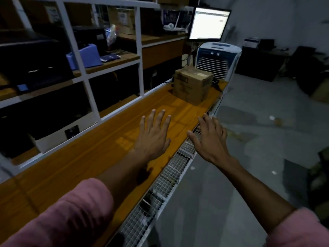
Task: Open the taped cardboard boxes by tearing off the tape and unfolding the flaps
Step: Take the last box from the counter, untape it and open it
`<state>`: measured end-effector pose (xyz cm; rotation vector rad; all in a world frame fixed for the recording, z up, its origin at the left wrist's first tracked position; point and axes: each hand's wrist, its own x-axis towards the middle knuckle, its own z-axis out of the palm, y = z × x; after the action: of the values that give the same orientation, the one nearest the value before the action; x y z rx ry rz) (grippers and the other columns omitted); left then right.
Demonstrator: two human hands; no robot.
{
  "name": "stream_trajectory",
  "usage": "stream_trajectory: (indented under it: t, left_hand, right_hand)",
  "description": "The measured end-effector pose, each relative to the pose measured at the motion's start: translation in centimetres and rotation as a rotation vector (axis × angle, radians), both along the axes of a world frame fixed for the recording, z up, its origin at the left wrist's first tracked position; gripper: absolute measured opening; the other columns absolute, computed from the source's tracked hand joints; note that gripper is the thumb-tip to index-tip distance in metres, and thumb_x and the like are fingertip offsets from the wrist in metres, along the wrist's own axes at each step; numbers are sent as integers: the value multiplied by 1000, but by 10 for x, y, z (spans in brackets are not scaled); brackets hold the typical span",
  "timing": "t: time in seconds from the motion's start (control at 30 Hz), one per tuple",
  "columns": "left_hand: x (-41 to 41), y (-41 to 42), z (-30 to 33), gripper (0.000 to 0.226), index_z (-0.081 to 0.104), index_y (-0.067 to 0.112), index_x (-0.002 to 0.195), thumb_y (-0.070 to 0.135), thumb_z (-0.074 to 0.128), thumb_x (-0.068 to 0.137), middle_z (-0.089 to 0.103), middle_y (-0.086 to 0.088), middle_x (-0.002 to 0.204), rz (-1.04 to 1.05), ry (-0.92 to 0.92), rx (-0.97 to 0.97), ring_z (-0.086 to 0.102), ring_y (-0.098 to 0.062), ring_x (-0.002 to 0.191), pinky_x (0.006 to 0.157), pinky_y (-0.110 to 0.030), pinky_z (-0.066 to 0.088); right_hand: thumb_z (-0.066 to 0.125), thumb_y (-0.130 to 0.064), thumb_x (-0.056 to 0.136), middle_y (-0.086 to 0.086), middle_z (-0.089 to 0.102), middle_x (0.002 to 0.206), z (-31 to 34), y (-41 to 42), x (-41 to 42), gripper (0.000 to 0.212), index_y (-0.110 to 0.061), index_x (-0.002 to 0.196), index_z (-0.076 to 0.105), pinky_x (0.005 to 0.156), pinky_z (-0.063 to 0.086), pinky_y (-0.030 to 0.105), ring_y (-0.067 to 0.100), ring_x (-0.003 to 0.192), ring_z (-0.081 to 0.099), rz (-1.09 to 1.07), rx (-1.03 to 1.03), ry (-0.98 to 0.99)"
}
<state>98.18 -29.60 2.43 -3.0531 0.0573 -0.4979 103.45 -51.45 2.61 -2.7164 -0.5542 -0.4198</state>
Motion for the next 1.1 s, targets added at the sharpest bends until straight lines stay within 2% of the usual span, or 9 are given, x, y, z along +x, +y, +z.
stream_trajectory:
  t: [0.3,0.5,0.6,0.77,0.97,1.1]
  left_hand:
    - [120,0,-21,81,5,20,162,54,47,101,-1,-8,170,-62,15,-17,-7,-35,157,123,-59,5]
    - [240,-10,-67,82,4,20,162,54,47,101,-1,-8,171,-60,29,-37,-7,-34,157,124,-59,7]
    - [301,-19,-86,83,2,21,163,54,48,101,-3,-6,171,-40,39,-20,-9,-33,157,125,-59,4]
    - [414,-28,-112,83,5,18,163,49,51,101,0,-8,170,73,125,-91,-5,-35,157,124,-60,7]
    - [521,-46,-114,82,6,18,162,46,54,100,3,-8,170,87,142,-113,-3,-34,157,123,-59,9]
    - [567,-53,-111,82,6,17,162,45,52,100,2,-7,170,97,158,-150,-3,-33,157,124,-60,8]
  right_hand:
    - [21,-73,96,6,22,167,-12,7,110,78,-22,154,32,119,14,62,32,155,9,-35,40,-30]
    - [27,-69,100,6,20,167,-62,9,235,74,-21,156,29,122,11,59,29,156,6,13,63,-45]
    - [31,-67,100,7,22,167,-82,12,305,73,-20,156,29,121,12,58,30,155,11,52,79,-95]
    - [37,-63,102,7,19,168,-120,20,432,70,-20,157,28,121,12,59,30,155,9,126,111,-15]
    - [35,-61,102,8,20,167,-127,19,536,70,-17,156,30,120,16,62,31,155,9,193,138,-9]
    - [39,-53,101,11,16,168,-123,25,584,70,-13,158,26,120,17,63,34,156,6,211,119,-49]
